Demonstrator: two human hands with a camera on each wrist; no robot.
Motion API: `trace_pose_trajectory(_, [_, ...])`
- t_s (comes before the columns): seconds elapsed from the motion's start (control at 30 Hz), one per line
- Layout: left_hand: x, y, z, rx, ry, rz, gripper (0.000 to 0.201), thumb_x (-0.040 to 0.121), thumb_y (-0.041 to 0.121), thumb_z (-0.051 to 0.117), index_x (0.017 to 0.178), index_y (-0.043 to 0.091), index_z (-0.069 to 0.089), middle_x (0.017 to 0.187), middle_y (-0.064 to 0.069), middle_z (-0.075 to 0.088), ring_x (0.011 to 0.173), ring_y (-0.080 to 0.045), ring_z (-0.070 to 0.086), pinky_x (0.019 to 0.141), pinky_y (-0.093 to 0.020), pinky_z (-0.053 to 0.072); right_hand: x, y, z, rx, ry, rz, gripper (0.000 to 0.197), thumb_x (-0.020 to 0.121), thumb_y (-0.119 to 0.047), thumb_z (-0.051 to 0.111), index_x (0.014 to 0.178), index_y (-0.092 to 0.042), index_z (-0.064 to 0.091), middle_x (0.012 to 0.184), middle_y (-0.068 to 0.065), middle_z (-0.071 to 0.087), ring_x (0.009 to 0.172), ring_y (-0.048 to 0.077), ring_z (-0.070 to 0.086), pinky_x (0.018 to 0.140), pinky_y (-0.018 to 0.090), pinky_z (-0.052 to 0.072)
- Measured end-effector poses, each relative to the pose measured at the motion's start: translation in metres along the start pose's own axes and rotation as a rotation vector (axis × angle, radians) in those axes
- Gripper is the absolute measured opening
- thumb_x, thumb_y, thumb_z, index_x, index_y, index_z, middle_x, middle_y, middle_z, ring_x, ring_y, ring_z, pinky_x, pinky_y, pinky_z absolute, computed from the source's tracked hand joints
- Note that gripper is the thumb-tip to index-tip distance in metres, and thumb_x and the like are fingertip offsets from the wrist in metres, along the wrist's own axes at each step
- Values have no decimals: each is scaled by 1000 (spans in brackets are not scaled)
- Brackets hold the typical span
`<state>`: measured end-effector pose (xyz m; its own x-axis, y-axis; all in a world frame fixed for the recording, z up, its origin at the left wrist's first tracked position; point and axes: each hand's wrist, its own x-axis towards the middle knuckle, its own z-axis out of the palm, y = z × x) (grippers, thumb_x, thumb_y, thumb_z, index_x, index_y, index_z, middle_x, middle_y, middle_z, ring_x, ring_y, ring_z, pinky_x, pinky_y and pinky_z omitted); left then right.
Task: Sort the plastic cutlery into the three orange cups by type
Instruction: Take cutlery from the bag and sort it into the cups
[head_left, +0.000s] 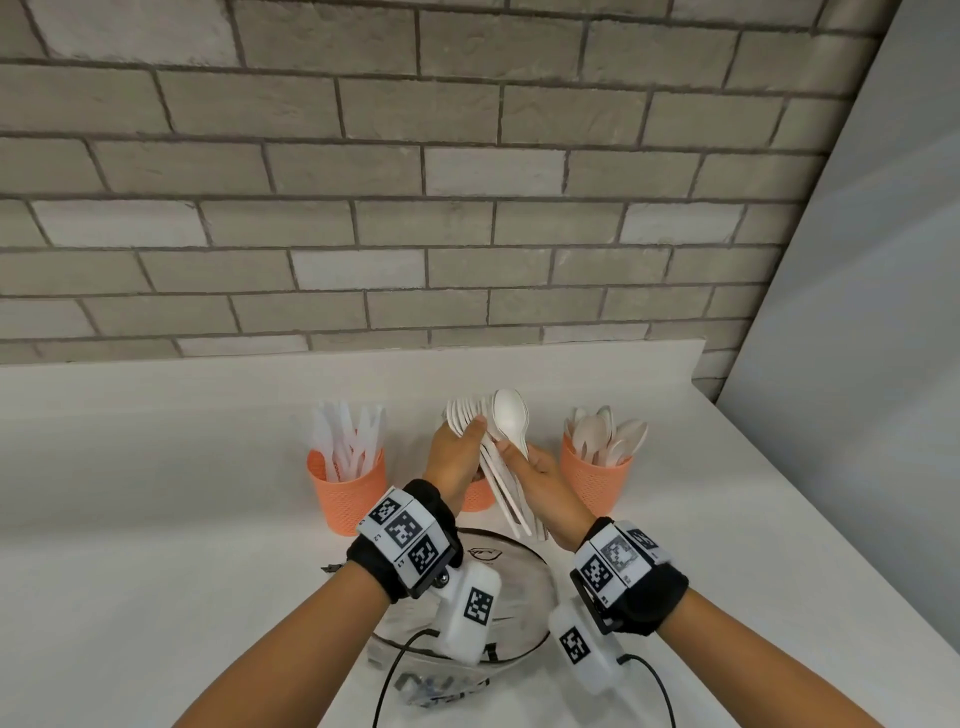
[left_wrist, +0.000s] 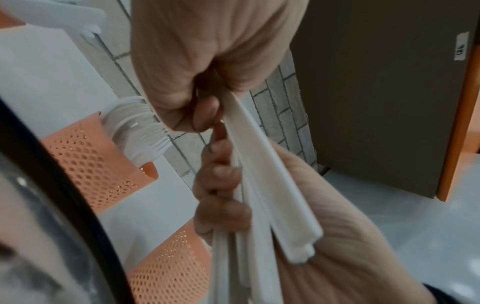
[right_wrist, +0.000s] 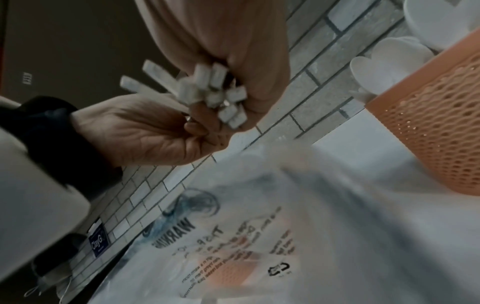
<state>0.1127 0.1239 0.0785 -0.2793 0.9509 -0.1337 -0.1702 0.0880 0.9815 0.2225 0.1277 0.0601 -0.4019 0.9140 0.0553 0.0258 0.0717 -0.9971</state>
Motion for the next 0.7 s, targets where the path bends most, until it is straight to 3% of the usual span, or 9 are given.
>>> trace_pose_trajectory(0.07, [2, 2, -2, 44, -5, 18, 24, 99, 17, 40, 108, 2, 57, 82, -11, 62, 71, -19, 60, 64, -28, 51, -1, -1, -3, -6, -11, 24, 36, 100, -24, 36, 120, -5, 58, 103, 10, 68, 91, 16, 66, 80, 19, 54])
trace_pose_trajectory(0.17, [6, 13, -10, 117, 24, 81, 24, 100, 17, 35, 90, 7, 54, 78, -11, 66, 65, -21, 60, 73, -34, 50, -3, -6, -14, 6, 25, 101, 28, 100, -29, 37, 97, -14, 61, 75, 4, 59, 66, 14, 60, 59, 22, 52])
trace_pose_trajectory(0.23, [14, 26, -18, 55, 56, 92, 17, 100, 16, 35, 89, 10, 47, 64, -5, 67, 54, -19, 61, 68, -34, 53, -3, -8, -25, 17, 49, 137, 23, 99, -29, 39, 89, -19, 56, 68, 4, 53, 62, 15, 55, 52, 17, 49])
trace_pose_trajectory(0.3, [27, 39, -26, -105, 119, 95, 13, 98, 11, 38, 86, 13, 43, 51, -3, 59, 43, -15, 57, 54, -29, 53, -2, -9, -34, 77, 29, 177, 22, 98, -32, 40, 94, -19, 57, 62, 1, 50, 55, 14, 53, 56, 23, 48])
trace_pose_trajectory(0.37, [40, 52, -31, -261, 180, 131, 16, 98, 9, 42, 83, 15, 42, 54, -5, 43, 38, -11, 46, 43, -22, 46, -1, -9, -40, 150, 24, 223, 23, 98, -35, 41, 97, -18, 57, 53, -4, 46, 44, 9, 47, 55, 28, 47])
trace_pose_trajectory(0.47, [53, 68, -30, -264, 217, 218, 23, 95, 25, 51, 74, 17, 45, 43, 5, 37, 33, -5, 35, 40, -19, 38, 1, -9, -44, 183, 78, 234, 27, 98, -37, 39, 97, -17, 57, 47, -7, 37, 35, 5, 33, 39, 17, 32])
trace_pose_trajectory(0.57, [60, 75, -20, -164, 200, 272, 38, 91, 40, 54, 63, 17, 42, 40, 7, 37, 36, -7, 36, 44, -20, 41, 0, -9, -46, 157, 109, 230, 23, 96, -36, 44, 98, -17, 57, 48, -6, 33, 33, 4, 27, 35, 15, 23])
trace_pose_trajectory(0.7, [71, 64, -2, 58, 170, 341, 47, 92, 48, 45, 58, 15, 43, 45, 0, 44, 48, -13, 43, 66, -27, 47, -2, -4, -48, 122, 116, 215, 21, 95, -34, 47, 95, -14, 54, 49, -2, 38, 31, 4, 28, 33, 14, 23])
